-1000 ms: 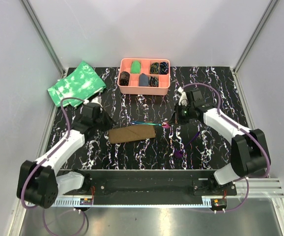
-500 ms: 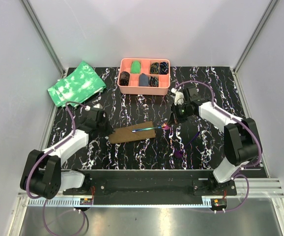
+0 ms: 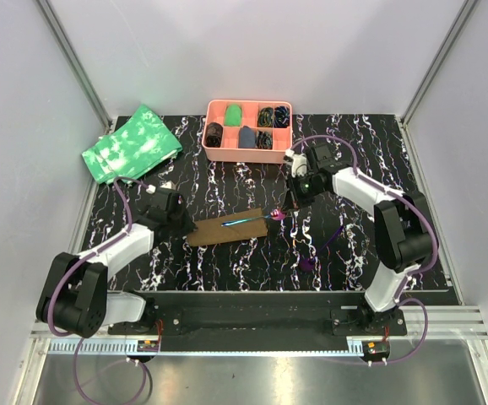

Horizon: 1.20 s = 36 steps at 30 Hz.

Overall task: Fold the napkin into a case and place the utensils inside
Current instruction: Insert the spoon into the folded napkin.

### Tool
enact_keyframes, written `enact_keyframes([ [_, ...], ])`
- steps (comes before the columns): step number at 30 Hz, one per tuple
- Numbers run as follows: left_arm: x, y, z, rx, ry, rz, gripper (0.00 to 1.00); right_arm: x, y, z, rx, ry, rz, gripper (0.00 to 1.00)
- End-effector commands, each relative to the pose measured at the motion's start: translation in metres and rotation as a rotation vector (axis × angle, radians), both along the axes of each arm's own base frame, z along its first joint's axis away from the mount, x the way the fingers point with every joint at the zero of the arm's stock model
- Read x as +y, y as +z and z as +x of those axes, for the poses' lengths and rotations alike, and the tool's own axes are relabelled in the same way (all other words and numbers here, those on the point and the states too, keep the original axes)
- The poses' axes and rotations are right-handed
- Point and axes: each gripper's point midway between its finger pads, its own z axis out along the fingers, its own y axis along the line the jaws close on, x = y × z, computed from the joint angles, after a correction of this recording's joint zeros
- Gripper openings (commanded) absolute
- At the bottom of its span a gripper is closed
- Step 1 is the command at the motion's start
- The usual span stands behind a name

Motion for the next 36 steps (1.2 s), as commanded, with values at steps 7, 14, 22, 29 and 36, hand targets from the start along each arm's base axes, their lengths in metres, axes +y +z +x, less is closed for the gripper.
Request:
enact_keyframes([
  [7,0.003,-0.001,0.008,-0.046,0.025,0.006,0.00,0.027,0.005,0.017,-0.048,0.064,0.035,0.00],
  [14,0.004,0.003,0.005,-0.047,0.024,0.009,0.00,0.010,0.005,0.025,-0.082,0.014,-0.025,0.00],
  [22,0.019,0.005,0.002,-0.055,0.081,0.056,0.00,-0.008,0.001,0.022,-0.094,0.002,-0.072,0.00],
  [29,0.015,-0.007,0.001,-0.023,0.068,0.049,0.00,-0.008,0.004,0.021,-0.102,0.019,-0.073,0.00],
  [36,0.014,-0.013,-0.002,-0.010,0.067,0.042,0.00,0.020,-0.001,0.013,-0.077,0.095,-0.024,0.00],
])
